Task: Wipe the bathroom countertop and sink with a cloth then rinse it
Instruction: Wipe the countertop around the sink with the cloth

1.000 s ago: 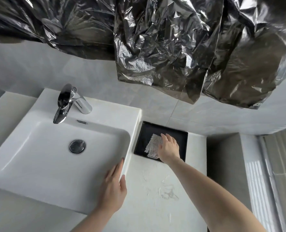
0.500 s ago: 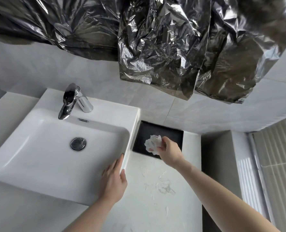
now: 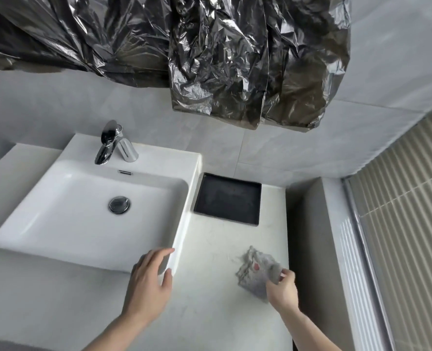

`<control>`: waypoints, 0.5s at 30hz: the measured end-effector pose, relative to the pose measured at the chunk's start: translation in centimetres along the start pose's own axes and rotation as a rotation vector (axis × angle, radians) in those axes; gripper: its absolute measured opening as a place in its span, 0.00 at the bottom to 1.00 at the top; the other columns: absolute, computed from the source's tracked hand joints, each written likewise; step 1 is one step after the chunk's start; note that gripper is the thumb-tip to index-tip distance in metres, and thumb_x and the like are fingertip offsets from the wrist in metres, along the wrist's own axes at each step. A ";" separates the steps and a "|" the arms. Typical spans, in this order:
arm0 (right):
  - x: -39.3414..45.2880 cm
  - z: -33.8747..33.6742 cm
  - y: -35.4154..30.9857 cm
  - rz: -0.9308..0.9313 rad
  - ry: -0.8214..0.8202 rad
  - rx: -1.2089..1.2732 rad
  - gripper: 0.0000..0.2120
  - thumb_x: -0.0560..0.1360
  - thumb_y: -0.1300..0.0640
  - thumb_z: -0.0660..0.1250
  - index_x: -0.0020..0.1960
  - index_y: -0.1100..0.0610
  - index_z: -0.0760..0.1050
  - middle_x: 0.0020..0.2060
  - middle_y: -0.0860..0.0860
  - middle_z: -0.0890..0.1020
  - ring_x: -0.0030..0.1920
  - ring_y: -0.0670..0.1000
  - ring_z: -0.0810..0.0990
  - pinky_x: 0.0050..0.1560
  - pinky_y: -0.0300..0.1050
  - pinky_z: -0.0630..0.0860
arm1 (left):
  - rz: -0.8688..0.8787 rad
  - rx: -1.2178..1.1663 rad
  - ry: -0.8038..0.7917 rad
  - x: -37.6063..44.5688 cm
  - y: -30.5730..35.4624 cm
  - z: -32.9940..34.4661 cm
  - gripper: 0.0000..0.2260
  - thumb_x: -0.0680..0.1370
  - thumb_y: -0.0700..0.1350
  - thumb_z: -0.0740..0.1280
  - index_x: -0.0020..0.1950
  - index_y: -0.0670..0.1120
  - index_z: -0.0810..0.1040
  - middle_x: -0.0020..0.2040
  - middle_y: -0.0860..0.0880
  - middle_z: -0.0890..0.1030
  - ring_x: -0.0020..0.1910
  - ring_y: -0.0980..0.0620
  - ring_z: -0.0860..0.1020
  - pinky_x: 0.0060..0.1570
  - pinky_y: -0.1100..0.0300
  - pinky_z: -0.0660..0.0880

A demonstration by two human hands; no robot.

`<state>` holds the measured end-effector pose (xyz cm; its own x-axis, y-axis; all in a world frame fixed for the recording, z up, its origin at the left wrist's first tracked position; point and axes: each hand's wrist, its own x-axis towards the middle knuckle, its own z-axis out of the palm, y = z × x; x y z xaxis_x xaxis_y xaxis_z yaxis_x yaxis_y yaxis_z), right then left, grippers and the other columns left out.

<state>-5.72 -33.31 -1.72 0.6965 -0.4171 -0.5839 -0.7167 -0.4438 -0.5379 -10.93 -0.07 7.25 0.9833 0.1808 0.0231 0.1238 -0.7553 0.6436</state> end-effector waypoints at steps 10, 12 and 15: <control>-0.9 2.4 0.1 -0.442 -0.032 -0.488 0.39 0.80 0.45 0.66 0.83 0.54 0.51 0.83 0.60 0.50 0.82 0.64 0.48 0.82 0.59 0.48 | -0.349 0.244 -0.272 -10.9 -13.2 -0.8 0.25 0.70 0.44 0.73 0.66 0.56 0.75 0.69 0.58 0.69 0.66 0.50 0.75 0.60 0.53 0.73; 0.1 3.6 0.1 -0.396 -0.028 -0.562 0.42 0.79 0.37 0.63 0.83 0.52 0.47 0.83 0.58 0.46 0.81 0.65 0.44 0.81 0.62 0.46 | -0.470 0.292 -0.340 -11.0 -16.2 -1.0 0.29 0.70 0.49 0.72 0.72 0.52 0.72 0.74 0.52 0.66 0.71 0.47 0.71 0.67 0.51 0.70; 0.7 5.4 0.3 -0.375 -0.003 -0.664 0.48 0.77 0.30 0.58 0.83 0.54 0.41 0.82 0.58 0.43 0.81 0.65 0.40 0.80 0.64 0.44 | -0.622 0.367 -0.368 -10.3 -19.2 -1.4 0.35 0.74 0.55 0.71 0.78 0.47 0.65 0.79 0.47 0.60 0.77 0.44 0.63 0.74 0.50 0.63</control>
<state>-5.63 -29.49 -5.59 0.8885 -0.1427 -0.4361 -0.2602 -0.9395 -0.2226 -23.58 13.47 -4.26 0.6933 0.4652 -0.5504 0.6355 -0.7549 0.1624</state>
